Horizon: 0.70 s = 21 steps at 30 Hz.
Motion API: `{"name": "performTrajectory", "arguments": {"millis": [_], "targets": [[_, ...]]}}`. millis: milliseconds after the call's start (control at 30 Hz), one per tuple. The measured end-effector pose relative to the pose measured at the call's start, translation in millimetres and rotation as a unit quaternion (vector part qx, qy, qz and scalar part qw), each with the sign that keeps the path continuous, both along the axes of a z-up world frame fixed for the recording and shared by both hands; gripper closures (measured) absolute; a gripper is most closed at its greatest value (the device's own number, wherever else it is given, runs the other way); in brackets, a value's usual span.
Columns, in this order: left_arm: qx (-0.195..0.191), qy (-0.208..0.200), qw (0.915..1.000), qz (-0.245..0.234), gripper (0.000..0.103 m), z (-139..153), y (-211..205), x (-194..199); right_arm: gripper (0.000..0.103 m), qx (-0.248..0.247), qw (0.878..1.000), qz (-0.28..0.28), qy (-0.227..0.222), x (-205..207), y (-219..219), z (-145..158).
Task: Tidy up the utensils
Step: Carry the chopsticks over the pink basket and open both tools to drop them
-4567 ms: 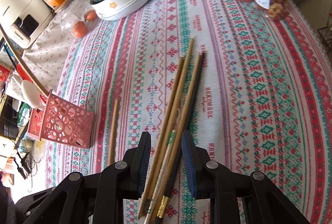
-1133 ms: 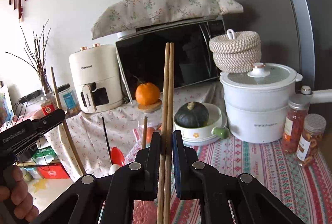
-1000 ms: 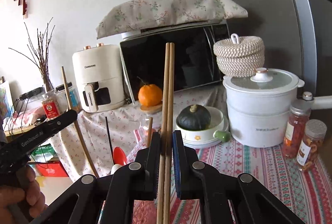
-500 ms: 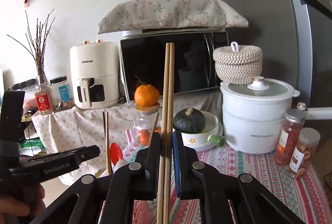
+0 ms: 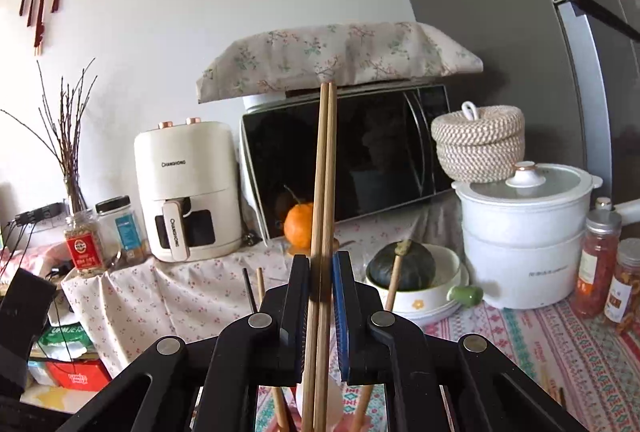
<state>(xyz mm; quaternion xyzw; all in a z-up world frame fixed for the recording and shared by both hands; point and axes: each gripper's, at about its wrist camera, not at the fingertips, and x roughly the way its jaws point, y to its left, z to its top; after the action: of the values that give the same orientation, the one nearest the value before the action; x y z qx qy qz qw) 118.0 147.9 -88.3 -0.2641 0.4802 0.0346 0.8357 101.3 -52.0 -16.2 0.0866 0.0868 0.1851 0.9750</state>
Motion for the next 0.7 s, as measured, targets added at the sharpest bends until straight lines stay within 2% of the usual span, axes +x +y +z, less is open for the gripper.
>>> {"name": "performTrajectory", "arguments": {"millis": [167, 333, 500, 700], "targets": [[-0.024, -0.003, 0.9997, 0.009, 0.064, 3, 11, -2, 0.093, -0.021, 0.999, -0.043, -0.008, 14, 16, -12], [-0.029, -0.004, 0.9996, 0.003, 0.064, 3, 8, 1, 0.093, -0.019, 0.998, -0.065, -0.004, 19, 18, -27], [-0.037, 0.001, 0.9993, -0.008, 0.064, 1, 3, 3, 0.093, -0.032, 0.997, -0.076, -0.011, 14, 22, -43], [-0.041, 0.005, 0.9991, -0.008, 0.064, -2, 3, 5, 0.092, -0.039, 0.997, -0.074, 0.004, 9, 22, -59]]}}
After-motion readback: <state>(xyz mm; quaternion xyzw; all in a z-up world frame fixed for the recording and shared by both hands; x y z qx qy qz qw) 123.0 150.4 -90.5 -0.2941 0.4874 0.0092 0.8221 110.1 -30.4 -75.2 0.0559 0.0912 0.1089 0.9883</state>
